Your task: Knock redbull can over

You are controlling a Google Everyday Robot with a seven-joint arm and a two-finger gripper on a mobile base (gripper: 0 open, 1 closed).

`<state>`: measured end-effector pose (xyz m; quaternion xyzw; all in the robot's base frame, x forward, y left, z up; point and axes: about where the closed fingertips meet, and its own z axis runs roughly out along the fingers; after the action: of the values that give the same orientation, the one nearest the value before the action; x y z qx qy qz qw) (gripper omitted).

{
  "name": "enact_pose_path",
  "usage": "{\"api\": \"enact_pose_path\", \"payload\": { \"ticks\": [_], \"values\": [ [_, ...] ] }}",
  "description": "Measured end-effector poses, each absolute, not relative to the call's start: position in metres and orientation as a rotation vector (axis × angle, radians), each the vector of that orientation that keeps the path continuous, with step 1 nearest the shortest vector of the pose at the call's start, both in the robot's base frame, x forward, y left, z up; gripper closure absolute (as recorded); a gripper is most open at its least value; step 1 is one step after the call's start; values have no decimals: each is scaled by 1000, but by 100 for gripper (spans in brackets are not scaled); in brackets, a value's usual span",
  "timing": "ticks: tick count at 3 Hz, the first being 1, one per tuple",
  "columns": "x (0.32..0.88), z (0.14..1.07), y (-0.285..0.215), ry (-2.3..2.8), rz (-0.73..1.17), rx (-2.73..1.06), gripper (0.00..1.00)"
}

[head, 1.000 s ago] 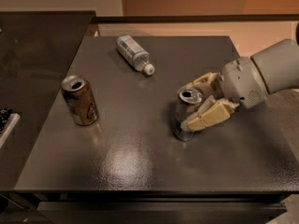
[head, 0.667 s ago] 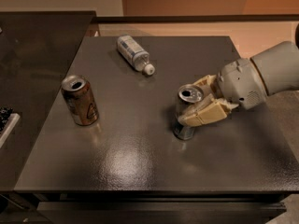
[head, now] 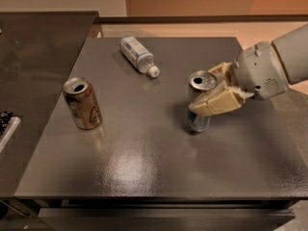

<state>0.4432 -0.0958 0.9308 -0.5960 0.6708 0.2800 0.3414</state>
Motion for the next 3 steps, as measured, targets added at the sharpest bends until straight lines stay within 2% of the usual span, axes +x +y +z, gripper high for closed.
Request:
{"api": "enact_pose_path", "payload": {
  "ticks": [3],
  "values": [
    [465, 933, -140, 2141, 277, -1624, 100]
  ]
}}
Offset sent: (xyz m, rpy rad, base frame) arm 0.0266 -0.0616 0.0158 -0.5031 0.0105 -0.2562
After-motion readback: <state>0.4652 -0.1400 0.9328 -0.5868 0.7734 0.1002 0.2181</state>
